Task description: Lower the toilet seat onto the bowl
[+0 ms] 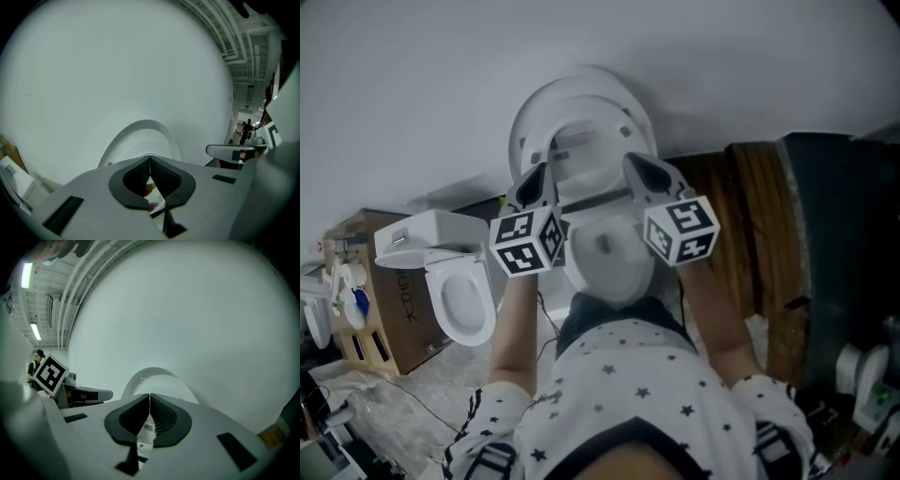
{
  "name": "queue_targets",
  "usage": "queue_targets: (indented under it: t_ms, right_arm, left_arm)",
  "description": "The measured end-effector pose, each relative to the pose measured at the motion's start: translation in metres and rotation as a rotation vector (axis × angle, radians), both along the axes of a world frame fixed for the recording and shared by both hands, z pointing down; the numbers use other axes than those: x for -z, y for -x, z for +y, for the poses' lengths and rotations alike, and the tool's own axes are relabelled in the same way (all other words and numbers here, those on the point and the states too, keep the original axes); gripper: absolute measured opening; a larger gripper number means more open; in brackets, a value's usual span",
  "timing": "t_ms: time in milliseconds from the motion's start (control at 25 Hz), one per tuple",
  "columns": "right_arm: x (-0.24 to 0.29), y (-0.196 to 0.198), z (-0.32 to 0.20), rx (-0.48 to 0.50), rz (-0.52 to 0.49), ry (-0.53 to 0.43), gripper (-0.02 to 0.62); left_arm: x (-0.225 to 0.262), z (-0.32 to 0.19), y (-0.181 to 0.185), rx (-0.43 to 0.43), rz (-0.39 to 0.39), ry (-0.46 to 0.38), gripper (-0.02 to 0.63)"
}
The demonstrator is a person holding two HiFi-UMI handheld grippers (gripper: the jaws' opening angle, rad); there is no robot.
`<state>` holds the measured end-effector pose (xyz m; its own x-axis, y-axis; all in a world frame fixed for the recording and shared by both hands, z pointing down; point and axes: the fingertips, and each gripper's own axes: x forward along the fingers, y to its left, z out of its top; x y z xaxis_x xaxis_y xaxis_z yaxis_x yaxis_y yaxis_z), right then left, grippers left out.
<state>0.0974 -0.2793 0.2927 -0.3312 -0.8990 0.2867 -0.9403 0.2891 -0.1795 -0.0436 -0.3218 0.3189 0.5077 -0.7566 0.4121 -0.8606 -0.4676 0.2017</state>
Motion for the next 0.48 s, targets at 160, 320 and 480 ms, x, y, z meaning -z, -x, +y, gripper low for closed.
queue_targets:
  t_ms: [160,320,480]
  right_arm:
    - [-0.007,-0.002,-0.018,0.029,0.004,0.009,0.007]
    - [-0.013,-0.001,-0.038,0.058,0.017,0.013,0.006]
    - [-0.017,-0.004,-0.057,0.088,0.032,0.013,0.008]
  left_arm:
    - [-0.003,-0.012,0.001,0.030,-0.022,-0.012,0.000]
    - [-0.006,-0.027,0.005,0.060,-0.046,-0.023,0.000]
    - [-0.008,-0.038,0.000,0.064,-0.038,-0.027,0.002]
